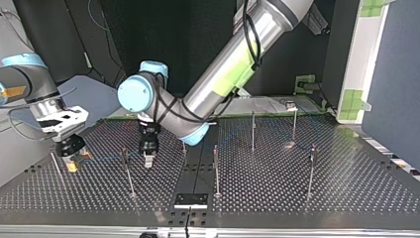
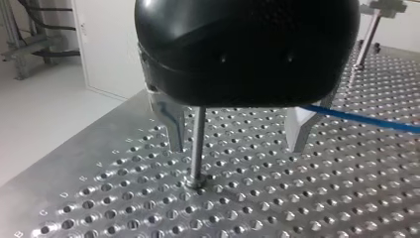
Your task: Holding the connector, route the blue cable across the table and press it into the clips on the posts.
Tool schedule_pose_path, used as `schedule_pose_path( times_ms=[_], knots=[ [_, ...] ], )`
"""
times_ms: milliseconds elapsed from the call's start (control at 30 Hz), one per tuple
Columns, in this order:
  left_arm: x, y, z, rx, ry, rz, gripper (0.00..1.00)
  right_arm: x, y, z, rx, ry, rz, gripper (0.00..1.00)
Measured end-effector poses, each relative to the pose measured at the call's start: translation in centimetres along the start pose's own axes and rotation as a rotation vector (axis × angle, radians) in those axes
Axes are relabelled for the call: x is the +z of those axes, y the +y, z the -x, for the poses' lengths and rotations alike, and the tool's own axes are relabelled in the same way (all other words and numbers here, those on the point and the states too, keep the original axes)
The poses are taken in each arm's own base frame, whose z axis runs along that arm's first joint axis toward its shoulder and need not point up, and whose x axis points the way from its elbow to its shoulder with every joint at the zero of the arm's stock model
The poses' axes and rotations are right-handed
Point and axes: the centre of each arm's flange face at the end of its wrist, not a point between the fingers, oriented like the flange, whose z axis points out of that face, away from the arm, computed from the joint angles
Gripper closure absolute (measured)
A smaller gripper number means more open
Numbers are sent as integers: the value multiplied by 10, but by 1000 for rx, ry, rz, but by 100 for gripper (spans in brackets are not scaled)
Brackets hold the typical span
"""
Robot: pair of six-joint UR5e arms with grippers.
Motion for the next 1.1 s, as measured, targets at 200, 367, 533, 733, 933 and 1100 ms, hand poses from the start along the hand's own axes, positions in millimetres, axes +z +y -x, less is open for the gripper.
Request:
schedule_pose_path(
  times_ms=[200, 367, 533, 733, 933, 1100],
  knots=[
    [-11, -1, -4, 17, 34, 35, 0, 0, -2, 1, 0, -2, -2, 100],
    [-29, -6, -5, 29, 66, 60, 0, 0, -3, 1, 0, -4, -5, 100],
    [-49, -12, 2, 55, 99, 49, 0, 0, -4, 1, 0, -5, -6, 100],
    [-67, -24, 13, 52, 95, -2, 0, 0, -6, 1, 0, -6, -8, 100],
    [-79, -25, 32, 43, 49, -4, 0, 0, -6, 2, 1, -7, -8, 100],
    [-90, -26, 47, 42, 13, -12, 0, 1, -8, 2, 1, -8, -11, 100]
  ],
)
